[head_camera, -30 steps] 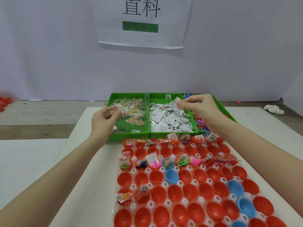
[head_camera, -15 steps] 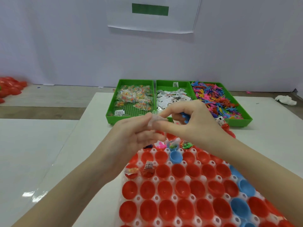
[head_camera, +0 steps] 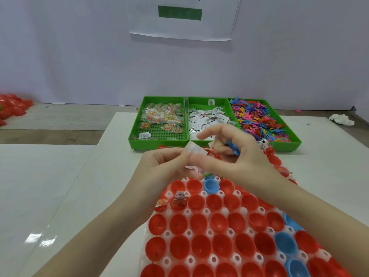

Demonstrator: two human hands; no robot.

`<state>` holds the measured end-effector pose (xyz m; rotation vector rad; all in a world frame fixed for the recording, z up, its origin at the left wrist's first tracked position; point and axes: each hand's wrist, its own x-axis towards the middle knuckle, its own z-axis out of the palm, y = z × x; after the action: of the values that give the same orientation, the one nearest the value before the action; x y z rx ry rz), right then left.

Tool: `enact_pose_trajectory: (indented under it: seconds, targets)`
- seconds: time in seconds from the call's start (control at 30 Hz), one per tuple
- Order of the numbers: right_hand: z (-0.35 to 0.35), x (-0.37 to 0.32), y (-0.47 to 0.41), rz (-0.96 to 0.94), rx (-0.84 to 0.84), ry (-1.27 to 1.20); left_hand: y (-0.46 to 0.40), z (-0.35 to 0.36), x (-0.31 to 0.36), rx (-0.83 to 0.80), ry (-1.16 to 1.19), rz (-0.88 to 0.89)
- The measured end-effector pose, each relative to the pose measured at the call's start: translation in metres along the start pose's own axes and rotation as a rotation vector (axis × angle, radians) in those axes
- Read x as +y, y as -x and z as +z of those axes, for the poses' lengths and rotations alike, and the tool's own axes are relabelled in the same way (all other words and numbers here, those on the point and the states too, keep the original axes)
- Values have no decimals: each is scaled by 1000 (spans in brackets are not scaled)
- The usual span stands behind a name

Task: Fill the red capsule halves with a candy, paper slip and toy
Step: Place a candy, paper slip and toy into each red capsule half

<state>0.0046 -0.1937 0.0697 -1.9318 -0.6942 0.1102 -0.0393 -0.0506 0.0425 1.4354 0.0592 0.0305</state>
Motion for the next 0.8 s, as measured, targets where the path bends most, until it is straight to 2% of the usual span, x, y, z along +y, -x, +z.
enact_pose_trajectory:
  seconds: [0.03,0.07,0.1,0.13,0.2,0.23,0.37,0.5,0.8]
  targets:
    - [-3,-5,-4,75,-58,-56,1,1,0,12,3,-7]
    - [-10,-5,0,88,-211,-88,2,2,0,18,4,-12]
    - [-15,-5,3,65,-310,-100,3,4,0,21,-1,-10]
    - [-18,-4,7,35,-338,-134,4,5,1,23,-9,-1]
    - [-16,-6,5,58,-253,-182,6,8,1,21,-20,23]
    - [-13,-9,3,101,-149,-187,7,9,1,16,-28,34]
    - [-8,1,9,-80,-45,-181,10,10,3,-2,-33,64]
    - [-7,2,12,-81,141,-289,13,13,4,4,-6,103]
    - [-3,-1,15,0,184,-234,18,5,5,-109,80,87]
